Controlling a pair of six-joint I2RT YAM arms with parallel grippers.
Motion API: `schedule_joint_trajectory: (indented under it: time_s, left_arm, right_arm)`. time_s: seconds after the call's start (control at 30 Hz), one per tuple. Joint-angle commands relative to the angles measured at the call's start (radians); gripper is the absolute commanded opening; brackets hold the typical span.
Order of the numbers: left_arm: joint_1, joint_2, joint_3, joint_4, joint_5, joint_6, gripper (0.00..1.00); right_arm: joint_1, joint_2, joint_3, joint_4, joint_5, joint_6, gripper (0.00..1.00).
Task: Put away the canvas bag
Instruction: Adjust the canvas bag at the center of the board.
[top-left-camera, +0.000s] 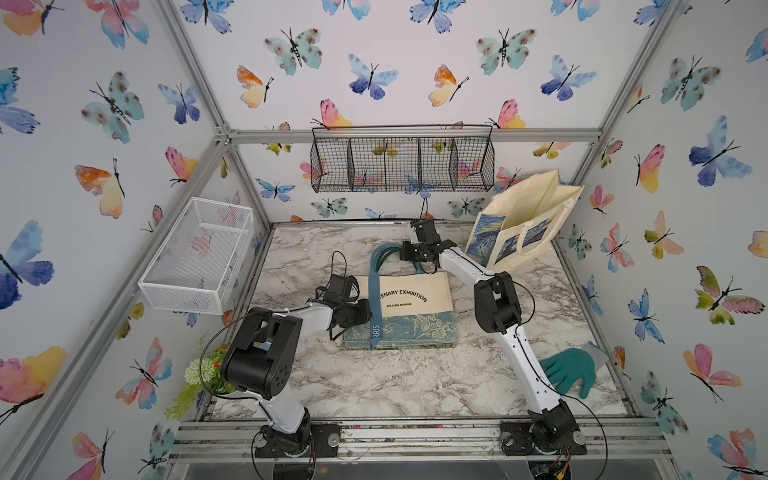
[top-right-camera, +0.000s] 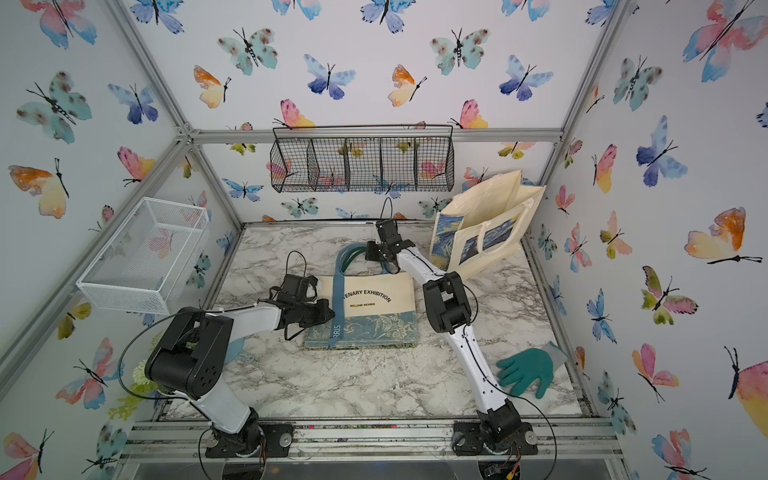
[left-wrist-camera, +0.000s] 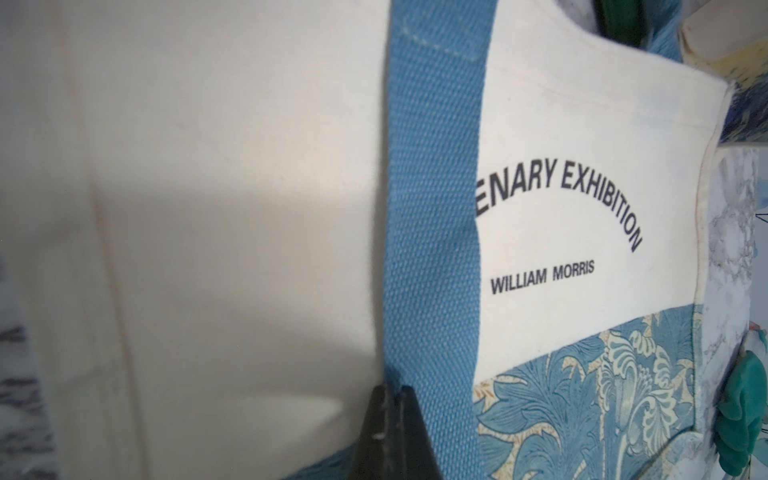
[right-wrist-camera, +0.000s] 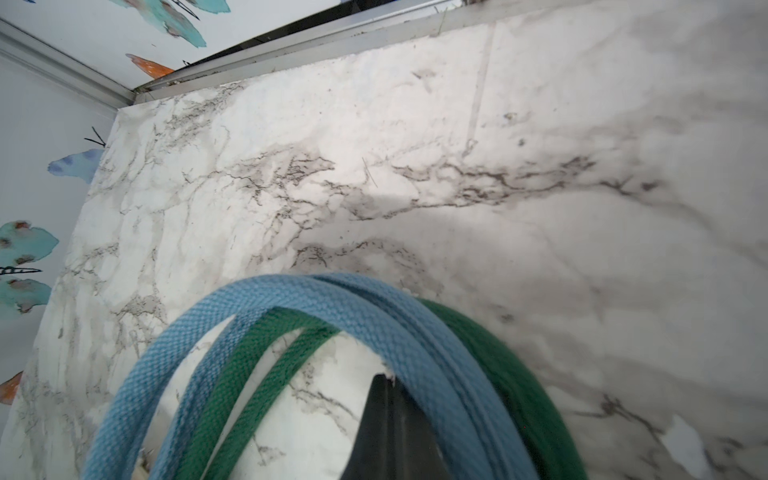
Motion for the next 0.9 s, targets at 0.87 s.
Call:
schedule_joint_trajectory:
  time_s: [0.87]
  left_arm:
    - [-0.002, 0.006, -0.014, -0.083, 0.022, 0.011, 0.00]
  right_arm:
    - [-0.040, -0.106, -0.031, -0.069, 0.224, -0.020, 0.02]
